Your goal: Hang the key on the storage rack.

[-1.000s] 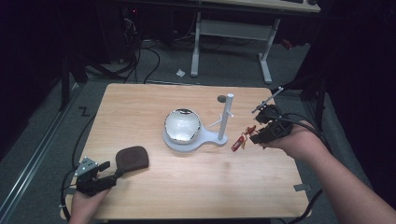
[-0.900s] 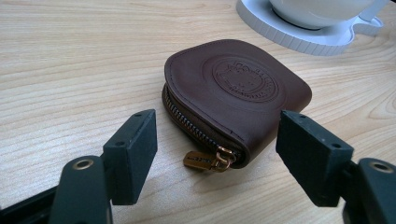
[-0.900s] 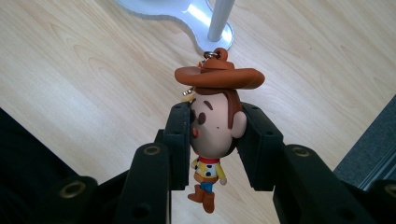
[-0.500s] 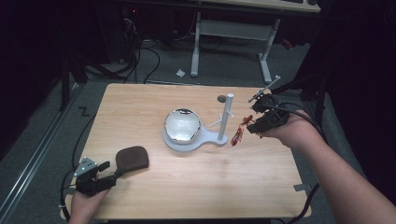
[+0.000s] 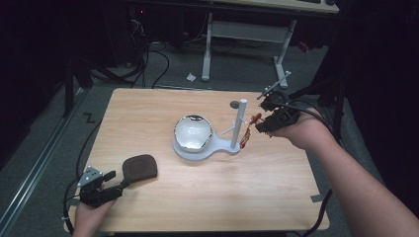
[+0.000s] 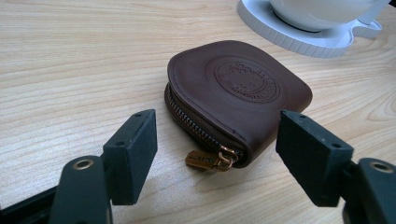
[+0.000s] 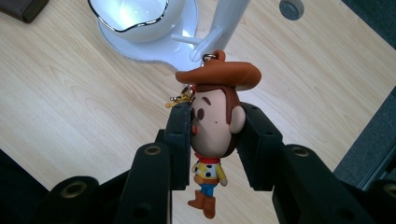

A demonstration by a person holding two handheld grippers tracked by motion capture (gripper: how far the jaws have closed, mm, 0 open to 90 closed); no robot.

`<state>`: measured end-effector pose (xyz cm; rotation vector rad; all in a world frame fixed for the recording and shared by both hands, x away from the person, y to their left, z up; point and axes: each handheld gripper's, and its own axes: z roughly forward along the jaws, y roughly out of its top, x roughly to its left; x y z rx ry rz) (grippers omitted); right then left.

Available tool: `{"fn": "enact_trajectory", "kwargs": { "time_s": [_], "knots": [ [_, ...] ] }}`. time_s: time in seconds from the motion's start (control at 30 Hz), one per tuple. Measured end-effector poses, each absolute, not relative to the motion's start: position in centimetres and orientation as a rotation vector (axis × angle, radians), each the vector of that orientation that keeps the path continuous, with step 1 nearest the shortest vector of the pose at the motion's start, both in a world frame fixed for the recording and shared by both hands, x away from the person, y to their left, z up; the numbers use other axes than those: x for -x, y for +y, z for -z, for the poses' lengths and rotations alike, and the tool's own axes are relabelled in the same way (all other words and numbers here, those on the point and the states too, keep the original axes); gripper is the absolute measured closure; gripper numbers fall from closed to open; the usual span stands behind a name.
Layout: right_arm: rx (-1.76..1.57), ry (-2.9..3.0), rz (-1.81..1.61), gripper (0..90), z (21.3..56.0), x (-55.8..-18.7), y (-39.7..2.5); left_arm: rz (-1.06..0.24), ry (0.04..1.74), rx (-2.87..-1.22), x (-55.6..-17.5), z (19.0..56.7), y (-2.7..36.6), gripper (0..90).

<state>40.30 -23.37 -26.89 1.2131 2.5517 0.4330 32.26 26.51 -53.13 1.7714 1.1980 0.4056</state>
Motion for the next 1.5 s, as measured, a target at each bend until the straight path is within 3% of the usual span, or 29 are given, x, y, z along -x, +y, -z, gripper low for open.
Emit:
{"fn": "enact_trajectory", "kwargs": {
  "time_s": [0.73,1.03,1.5],
  "knots": [
    [-1.225,2.511,-0.46,67.1,27.6,-41.6,-22.9,-0.403,1.201,-1.767,-32.3,53.1,26.7,29.7],
    [-1.286,2.505,-0.487,66.9,30.0,-41.7,-24.1,-0.403,1.2,-1.769,-32.3,53.2,26.6,29.7],
    [-1.36,2.494,-0.636,66.2,37.0,-42.5,-25.3,-0.399,1.197,-1.774,-32.4,53.2,26.5,29.7]
  ]
}}
